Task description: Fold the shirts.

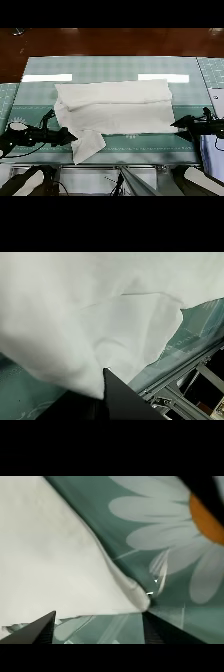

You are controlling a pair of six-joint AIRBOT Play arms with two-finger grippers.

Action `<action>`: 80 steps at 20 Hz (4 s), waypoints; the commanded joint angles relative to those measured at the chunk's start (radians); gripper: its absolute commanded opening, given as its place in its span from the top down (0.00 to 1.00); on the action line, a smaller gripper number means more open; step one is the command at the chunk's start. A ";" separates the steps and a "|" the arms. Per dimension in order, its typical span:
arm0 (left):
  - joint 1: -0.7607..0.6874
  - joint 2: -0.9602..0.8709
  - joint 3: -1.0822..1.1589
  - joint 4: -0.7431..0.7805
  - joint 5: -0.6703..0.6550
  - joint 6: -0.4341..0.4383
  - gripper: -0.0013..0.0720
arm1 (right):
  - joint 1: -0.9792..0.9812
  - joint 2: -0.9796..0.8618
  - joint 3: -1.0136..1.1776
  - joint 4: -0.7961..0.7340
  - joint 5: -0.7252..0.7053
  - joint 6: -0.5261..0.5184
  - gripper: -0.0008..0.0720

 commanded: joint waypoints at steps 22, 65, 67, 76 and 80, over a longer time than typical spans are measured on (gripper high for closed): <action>0.109 -0.138 0.394 -0.079 0.005 0.012 0.95 | 0.203 -0.094 0.495 0.081 0.003 -0.008 0.95; -0.234 0.000 0.485 0.012 0.204 -0.120 0.94 | 0.416 -0.734 1.057 0.107 0.127 -0.051 0.95; -0.269 -0.016 0.486 0.010 0.208 -0.116 0.95 | 0.413 -0.644 1.057 0.006 0.140 -0.049 0.95; -0.637 -0.244 0.672 0.206 0.310 -0.299 0.95 | 0.417 0.150 0.559 -0.129 0.116 0.000 0.95; -0.814 -0.503 0.957 0.222 0.313 -0.358 0.95 | 0.417 0.428 0.374 -0.109 0.121 0.065 0.95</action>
